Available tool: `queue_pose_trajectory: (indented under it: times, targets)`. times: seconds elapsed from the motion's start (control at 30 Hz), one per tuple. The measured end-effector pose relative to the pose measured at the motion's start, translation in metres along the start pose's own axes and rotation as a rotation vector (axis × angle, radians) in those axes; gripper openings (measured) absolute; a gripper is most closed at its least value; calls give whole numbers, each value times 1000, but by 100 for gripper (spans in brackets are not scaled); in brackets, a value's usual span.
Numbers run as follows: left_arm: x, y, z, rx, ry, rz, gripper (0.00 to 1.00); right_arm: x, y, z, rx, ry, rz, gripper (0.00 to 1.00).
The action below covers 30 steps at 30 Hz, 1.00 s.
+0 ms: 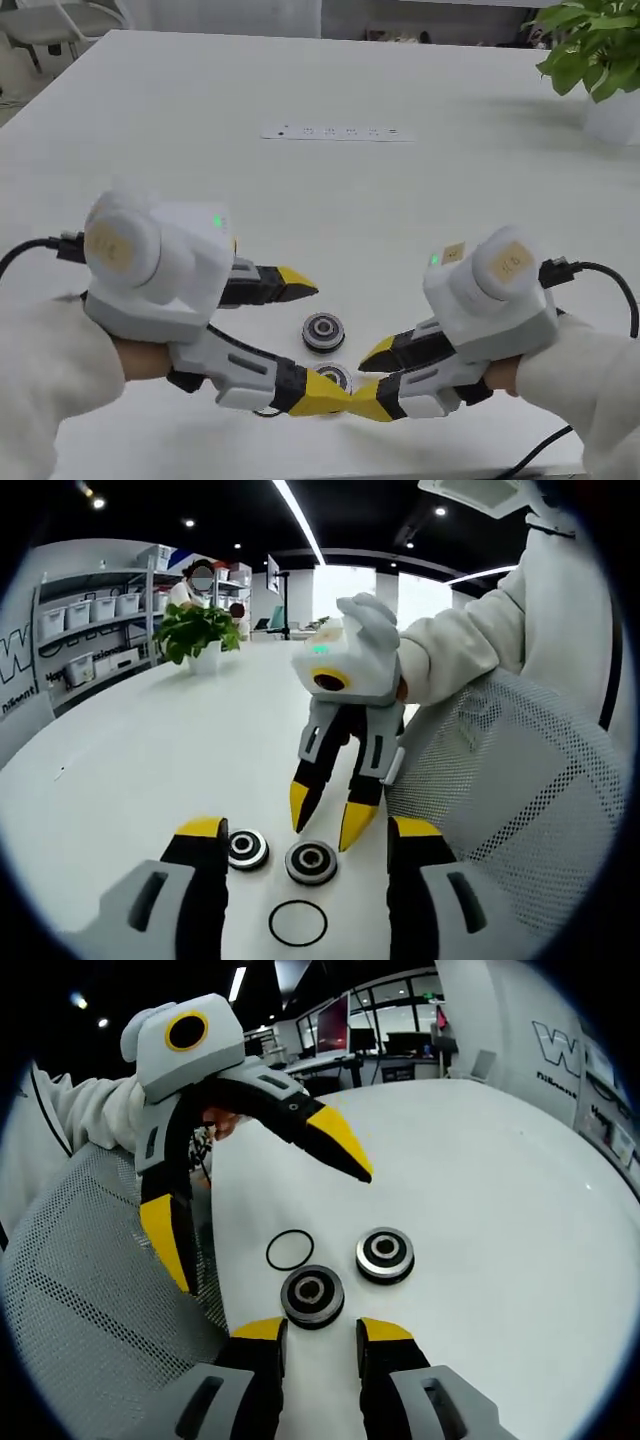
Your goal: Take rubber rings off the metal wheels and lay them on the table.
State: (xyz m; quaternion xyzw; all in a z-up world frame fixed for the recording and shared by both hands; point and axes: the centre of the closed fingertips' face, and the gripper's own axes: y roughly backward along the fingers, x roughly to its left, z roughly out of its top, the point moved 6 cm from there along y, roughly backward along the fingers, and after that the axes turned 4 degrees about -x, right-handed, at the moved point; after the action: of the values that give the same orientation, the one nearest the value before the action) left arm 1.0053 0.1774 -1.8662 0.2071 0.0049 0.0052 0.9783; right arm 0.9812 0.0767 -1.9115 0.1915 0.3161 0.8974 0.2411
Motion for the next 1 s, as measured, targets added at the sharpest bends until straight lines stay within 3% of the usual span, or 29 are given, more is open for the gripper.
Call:
queue_pose_trajectory:
  times: [0.17, 0.23, 0.37, 0.57, 0.87, 1.0]
  targets:
    - [-2, -6, -9, -7, 33, -16, 42, 2, -3, -2, 11, 9, 7, 25]
    - [-1, -8, -12, 2, 16, -11, 36, 2, -3, -2, 14, 12, 9, 25]
    - [1, -12, -19, 20, 0, 0, 34, 2, -4, -1, 12, 23, 9, 24]
    - [3, -16, -30, 66, -21, 0, 23, 3, -6, 0, 13, 42, 12, 23]
    - [3, -20, -34, 94, -64, -3, 14, 4, -8, 1, 9, 76, 8, 22]
    - [1, -21, -35, 97, -53, -9, 11, 4, -9, 1, 11, 110, 4, 22]
